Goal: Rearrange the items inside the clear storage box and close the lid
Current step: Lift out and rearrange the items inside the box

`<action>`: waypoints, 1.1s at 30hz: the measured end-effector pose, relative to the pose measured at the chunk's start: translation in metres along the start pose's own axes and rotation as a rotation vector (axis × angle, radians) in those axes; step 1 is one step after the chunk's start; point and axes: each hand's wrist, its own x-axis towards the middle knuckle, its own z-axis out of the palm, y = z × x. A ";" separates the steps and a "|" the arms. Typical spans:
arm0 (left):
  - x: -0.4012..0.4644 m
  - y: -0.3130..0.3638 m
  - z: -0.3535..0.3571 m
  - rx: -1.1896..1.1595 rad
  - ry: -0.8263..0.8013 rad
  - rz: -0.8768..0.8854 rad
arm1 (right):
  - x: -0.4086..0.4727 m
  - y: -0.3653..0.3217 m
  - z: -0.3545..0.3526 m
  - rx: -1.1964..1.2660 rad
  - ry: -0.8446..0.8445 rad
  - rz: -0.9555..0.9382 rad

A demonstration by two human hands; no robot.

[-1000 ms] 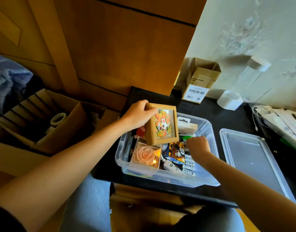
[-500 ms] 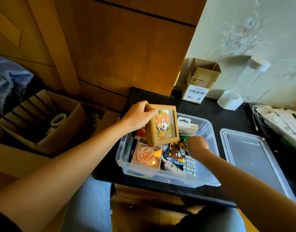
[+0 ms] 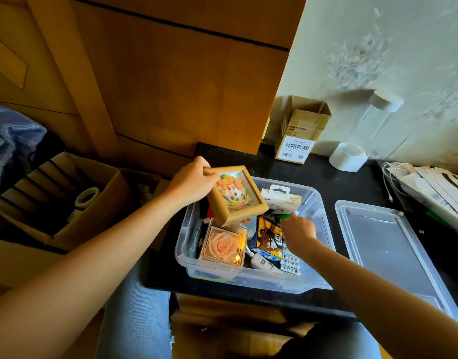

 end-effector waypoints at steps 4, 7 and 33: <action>-0.001 0.001 0.000 0.081 0.003 0.067 | 0.004 -0.001 -0.001 0.193 -0.029 -0.100; -0.003 0.005 0.003 0.082 -0.028 0.075 | 0.007 0.002 0.001 0.289 -0.143 -0.166; 0.007 0.021 0.001 -0.535 0.169 -0.163 | -0.071 -0.010 -0.079 0.809 -0.052 -0.431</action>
